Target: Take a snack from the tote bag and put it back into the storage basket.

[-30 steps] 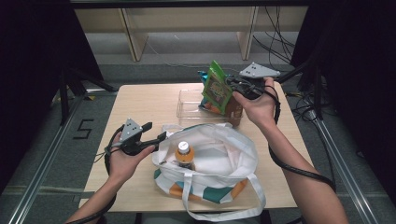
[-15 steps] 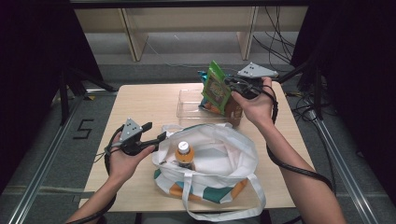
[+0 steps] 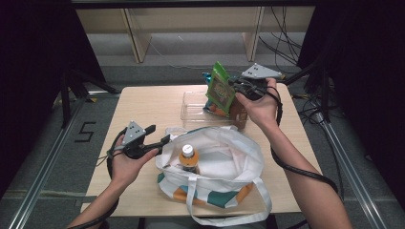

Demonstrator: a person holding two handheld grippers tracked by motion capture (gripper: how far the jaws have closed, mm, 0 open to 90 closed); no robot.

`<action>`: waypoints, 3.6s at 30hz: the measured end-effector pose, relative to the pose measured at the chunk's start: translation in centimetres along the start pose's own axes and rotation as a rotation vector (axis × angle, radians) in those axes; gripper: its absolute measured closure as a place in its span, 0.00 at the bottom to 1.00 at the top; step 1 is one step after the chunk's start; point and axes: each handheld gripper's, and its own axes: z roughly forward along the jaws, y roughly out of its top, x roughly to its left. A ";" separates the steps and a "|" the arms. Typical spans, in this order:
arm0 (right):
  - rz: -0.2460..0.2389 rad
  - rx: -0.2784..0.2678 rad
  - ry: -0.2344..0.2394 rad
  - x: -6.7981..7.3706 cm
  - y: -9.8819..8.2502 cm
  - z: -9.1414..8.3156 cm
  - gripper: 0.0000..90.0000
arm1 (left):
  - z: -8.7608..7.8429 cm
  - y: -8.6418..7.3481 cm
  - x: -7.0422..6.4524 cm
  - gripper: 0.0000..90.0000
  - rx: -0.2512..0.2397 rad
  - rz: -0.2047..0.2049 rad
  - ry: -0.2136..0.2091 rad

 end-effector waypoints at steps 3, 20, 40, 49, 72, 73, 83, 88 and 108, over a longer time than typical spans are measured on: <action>0.008 0.004 -0.002 0.0 -0.1 0.1 1.00 | 0.0 0.0 -0.1 0.36 0.006 0.001 0.005; 0.014 0.014 -0.006 0.0 -0.6 1.0 1.00 | 0.0 0.0 0.0 0.36 0.000 0.000 0.000; 0.003 0.033 -0.013 -0.3 -1.3 1.7 1.00 | 0.0 0.0 -0.1 0.36 0.007 0.002 0.003; -0.010 0.043 -0.009 -0.3 -1.6 2.0 1.00 | 0.0 0.0 -0.1 0.36 0.008 0.001 0.003; -0.032 0.055 -0.013 -0.2 -2.4 2.7 1.00 | 0.0 0.0 0.0 0.36 0.007 0.001 0.003; -0.046 0.052 -0.014 -0.3 -2.4 2.8 1.00 | 0.0 0.0 0.0 0.36 0.006 0.000 0.003; -0.035 0.070 -0.011 -0.1 -2.7 2.9 1.00 | 0.0 0.0 -0.1 0.36 0.007 0.001 0.003; -0.109 0.047 -0.028 -0.1 -2.7 3.1 1.00 | 0.0 -0.1 -0.1 0.36 0.009 0.001 0.003; -0.132 0.064 -0.033 0.0 -3.4 3.7 1.00 | 0.0 -0.1 0.0 0.36 0.011 0.004 0.001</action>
